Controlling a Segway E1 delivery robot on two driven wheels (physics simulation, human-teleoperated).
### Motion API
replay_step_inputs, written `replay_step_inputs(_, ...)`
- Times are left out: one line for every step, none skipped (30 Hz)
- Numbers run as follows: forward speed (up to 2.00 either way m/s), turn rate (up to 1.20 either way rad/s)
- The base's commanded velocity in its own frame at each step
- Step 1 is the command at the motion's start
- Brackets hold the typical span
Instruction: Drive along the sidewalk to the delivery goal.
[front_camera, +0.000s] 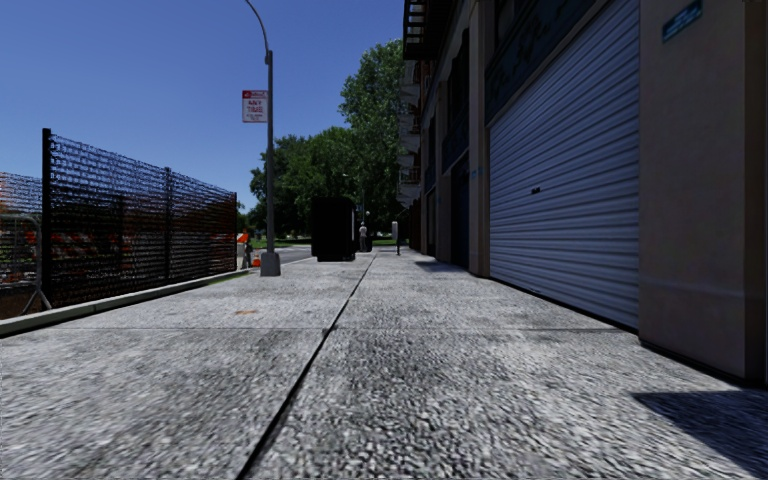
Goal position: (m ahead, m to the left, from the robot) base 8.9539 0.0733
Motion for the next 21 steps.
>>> replay_step_inputs(2.00, 0.00)
replay_step_inputs(2.00, 0.00)
replay_step_inputs(2.00, 0.00)
replay_step_inputs(2.00, 0.00)
replay_step_inputs(2.00, 0.00)
replay_step_inputs(2.00, 0.00)
replay_step_inputs(2.00, 0.00)
replay_step_inputs(2.00, 0.00)
replay_step_inputs(2.00, 0.00)
replay_step_inputs(2.00, 0.00)
replay_step_inputs(2.00, 0.00)
replay_step_inputs(2.00, 0.00)
replay_step_inputs(2.00, 0.00)
replay_step_inputs(2.00, 0.00)
replay_step_inputs(2.00, 0.00)
replay_step_inputs(2.00, 0.00)
replay_step_inputs(2.00, 0.00)
replay_step_inputs(2.00, 0.00)
replay_step_inputs(2.00, 0.00)
replay_step_inputs(2.00, 0.00)
replay_step_inputs(2.00, 0.00)
